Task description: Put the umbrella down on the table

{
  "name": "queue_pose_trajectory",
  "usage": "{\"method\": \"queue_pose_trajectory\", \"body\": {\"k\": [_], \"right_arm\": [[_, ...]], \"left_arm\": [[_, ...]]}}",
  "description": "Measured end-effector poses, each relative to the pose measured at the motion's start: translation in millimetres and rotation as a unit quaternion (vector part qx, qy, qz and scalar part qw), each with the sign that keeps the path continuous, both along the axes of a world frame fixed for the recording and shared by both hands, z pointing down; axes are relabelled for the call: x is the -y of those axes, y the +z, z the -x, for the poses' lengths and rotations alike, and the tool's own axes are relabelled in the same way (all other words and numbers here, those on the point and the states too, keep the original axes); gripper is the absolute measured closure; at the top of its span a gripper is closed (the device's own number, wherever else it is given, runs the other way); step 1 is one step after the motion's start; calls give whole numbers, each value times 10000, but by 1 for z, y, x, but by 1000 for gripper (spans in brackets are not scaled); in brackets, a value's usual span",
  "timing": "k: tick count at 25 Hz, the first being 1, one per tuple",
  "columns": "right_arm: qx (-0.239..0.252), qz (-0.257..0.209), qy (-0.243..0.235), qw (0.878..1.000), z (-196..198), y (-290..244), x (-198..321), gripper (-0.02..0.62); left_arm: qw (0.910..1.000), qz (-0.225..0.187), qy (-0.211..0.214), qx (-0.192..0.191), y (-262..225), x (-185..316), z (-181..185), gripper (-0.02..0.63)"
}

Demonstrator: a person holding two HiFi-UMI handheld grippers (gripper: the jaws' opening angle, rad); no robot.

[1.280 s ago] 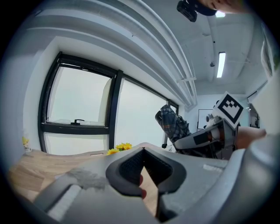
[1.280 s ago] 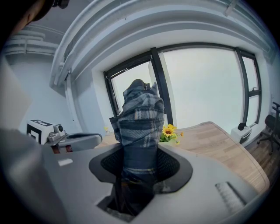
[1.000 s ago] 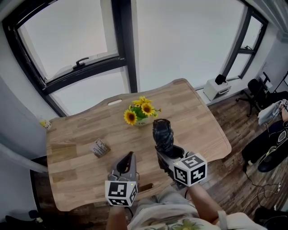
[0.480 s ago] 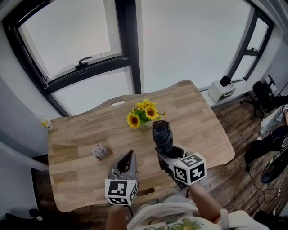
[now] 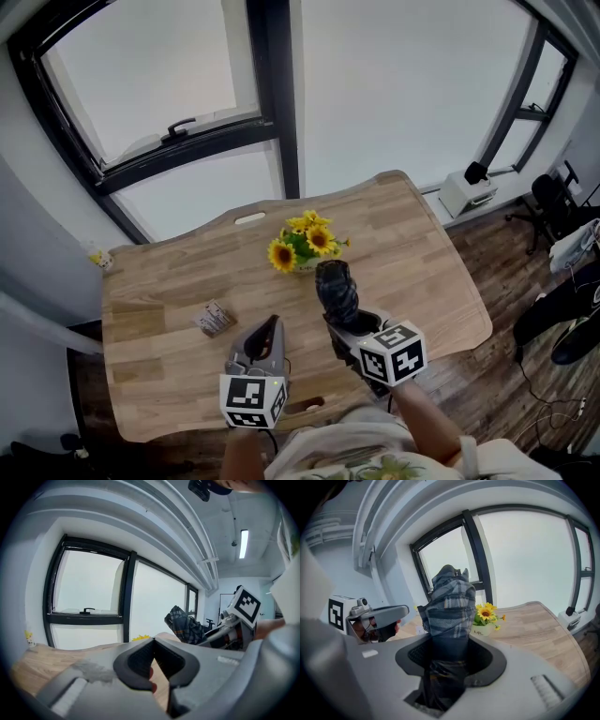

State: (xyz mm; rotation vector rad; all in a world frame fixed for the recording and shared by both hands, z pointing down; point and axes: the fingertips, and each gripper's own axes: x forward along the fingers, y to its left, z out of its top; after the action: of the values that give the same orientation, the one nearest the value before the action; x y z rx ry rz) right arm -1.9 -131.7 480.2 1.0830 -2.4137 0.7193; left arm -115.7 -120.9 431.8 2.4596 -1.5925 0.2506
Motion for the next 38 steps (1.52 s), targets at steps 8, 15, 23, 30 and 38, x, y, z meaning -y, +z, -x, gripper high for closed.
{"method": "queue_pose_trajectory", "body": {"k": [8,15,23,30,38], "right_arm": [[-53,162,-121,9998,2,12,3,405],[-132,252,-205,9994,4,21,6,405],[-187,389,-271,9987,1,33,7,405],[-233,468,-353,9980,2,42,6,405],[-261,577,-447,9970,3,50,6,405]], "left_arm": [[10000,78,-55,1,5,4,1,604],[9999,113,-128,23,8,8,3,604],[9997,178,-176,55,11,10,0,603],[9995,213,-207,67,15,9,-1,604],[9993,271,-255,76,19,9,-1,604]]}}
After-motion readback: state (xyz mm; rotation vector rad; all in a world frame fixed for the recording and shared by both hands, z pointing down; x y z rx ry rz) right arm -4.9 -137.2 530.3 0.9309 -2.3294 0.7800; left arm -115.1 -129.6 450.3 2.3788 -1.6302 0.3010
